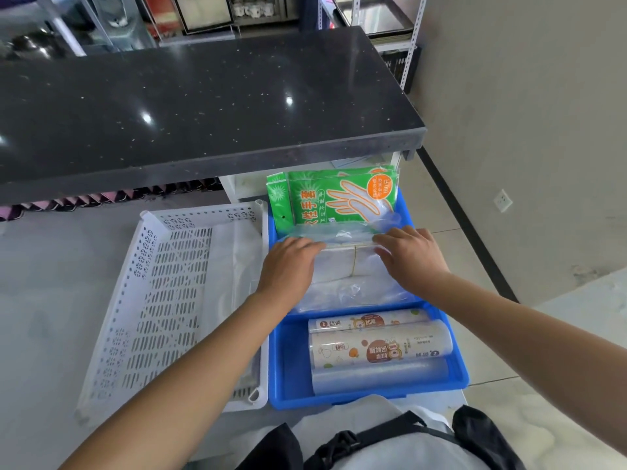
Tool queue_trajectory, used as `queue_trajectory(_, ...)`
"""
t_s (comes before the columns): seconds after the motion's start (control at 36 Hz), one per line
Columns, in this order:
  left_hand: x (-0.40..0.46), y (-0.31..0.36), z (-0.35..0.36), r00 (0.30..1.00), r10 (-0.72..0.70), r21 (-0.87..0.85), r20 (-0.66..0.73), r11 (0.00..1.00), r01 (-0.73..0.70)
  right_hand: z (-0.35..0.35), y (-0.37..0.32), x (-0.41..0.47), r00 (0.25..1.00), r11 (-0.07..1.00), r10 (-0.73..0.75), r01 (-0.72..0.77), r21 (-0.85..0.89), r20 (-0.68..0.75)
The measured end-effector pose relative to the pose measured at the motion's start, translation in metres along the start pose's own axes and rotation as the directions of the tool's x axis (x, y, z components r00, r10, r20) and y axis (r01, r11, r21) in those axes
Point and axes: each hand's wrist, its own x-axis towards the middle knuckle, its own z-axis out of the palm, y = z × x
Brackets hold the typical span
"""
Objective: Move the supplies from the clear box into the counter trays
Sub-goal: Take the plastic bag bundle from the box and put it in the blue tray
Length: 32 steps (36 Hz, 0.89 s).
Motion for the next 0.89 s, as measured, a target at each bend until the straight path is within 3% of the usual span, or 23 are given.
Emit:
queue_trajectory(0.28,0.017,-0.003,0.002,0.996,-0.088,0.022,0.008,0.996,0.088,-0.012,-0.003,0.024,0.965,0.968,0.146,-0.185,0.172,0.217)
queue_trajectory(0.33,0.016,-0.002,0.005,0.996,-0.089,0.025,0.018,0.996,0.089,-0.012,-0.005,0.024,0.976,0.978,0.128,-0.154,0.143,0.177)
queue_trajectory(0.44,0.006,0.006,0.006,0.997,-0.066,-0.007,-0.033,0.998,0.066,-0.008,-0.012,0.011,0.996,0.996,0.082,-0.080,0.037,-0.038)
queue_trajectory(0.5,-0.004,0.009,0.005,0.997,-0.035,-0.024,-0.068,0.999,0.034,-0.006,-0.019,0.000,0.988,0.996,0.067,-0.057,0.075,-0.137)
queue_trajectory(0.56,-0.016,0.011,0.006,1.000,-0.024,-0.043,0.005,0.999,0.024,-0.002,-0.026,-0.013,0.983,0.991,0.011,0.014,0.131,-0.185)
queue_trajectory(0.61,-0.027,0.012,0.011,0.979,-0.052,-0.050,0.197,0.997,0.063,0.004,-0.030,-0.026,0.991,0.972,-0.054,0.081,0.219,-0.125)
queue_trajectory(0.69,-0.034,0.011,0.019,0.898,-0.120,0.022,0.424,0.992,0.122,0.012,-0.026,-0.037,0.981,0.940,-0.091,0.027,0.340,0.173)
queue_trajectory(0.78,-0.035,0.016,0.020,0.867,-0.169,0.068,0.468,0.986,0.156,0.014,-0.021,-0.037,0.955,0.941,-0.129,0.032,0.338,0.269)
queue_trajectory(0.89,-0.035,0.024,0.021,0.882,-0.192,0.065,0.430,0.981,0.182,0.007,-0.021,-0.032,0.965,0.930,-0.131,0.040,0.366,0.229)
